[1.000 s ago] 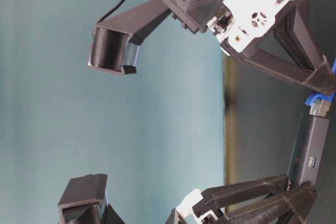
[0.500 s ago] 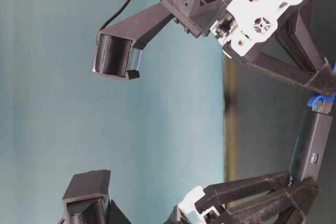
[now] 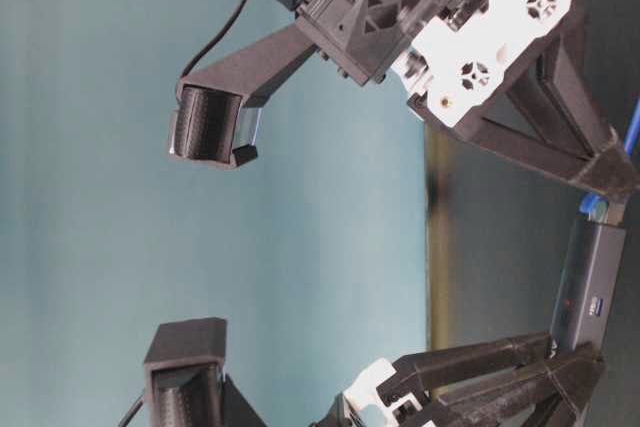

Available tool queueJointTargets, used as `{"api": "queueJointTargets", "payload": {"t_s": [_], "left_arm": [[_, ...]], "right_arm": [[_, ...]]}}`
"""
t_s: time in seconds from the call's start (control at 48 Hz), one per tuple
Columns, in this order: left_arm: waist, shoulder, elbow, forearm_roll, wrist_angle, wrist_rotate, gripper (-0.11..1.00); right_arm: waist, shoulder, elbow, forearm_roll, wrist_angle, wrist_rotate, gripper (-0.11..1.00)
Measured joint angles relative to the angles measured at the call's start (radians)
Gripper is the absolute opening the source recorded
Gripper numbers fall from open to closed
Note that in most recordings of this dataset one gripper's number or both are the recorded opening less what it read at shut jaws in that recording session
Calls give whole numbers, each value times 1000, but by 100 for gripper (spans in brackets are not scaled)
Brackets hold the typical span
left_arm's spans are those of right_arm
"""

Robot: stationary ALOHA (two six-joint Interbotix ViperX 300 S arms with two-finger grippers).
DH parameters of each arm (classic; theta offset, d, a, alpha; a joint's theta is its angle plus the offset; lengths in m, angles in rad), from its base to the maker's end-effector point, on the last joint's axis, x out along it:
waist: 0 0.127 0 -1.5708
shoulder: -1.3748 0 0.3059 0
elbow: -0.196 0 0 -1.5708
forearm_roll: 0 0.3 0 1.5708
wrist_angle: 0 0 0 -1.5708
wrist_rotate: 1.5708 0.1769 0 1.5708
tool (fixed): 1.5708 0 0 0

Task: Insert the LAN cable into the hub.

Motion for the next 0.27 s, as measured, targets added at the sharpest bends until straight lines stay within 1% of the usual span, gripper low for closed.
{"api": "queueJointTargets", "payload": {"t_s": [0.104, 0.271], "left_arm": [[5, 0, 2, 0, 3, -3, 28], [21, -2, 9, 0, 5, -9, 29]], "right_arm": [[5, -14, 18, 0, 5, 2, 85], [9, -57, 84, 0, 5, 2, 85]]}}
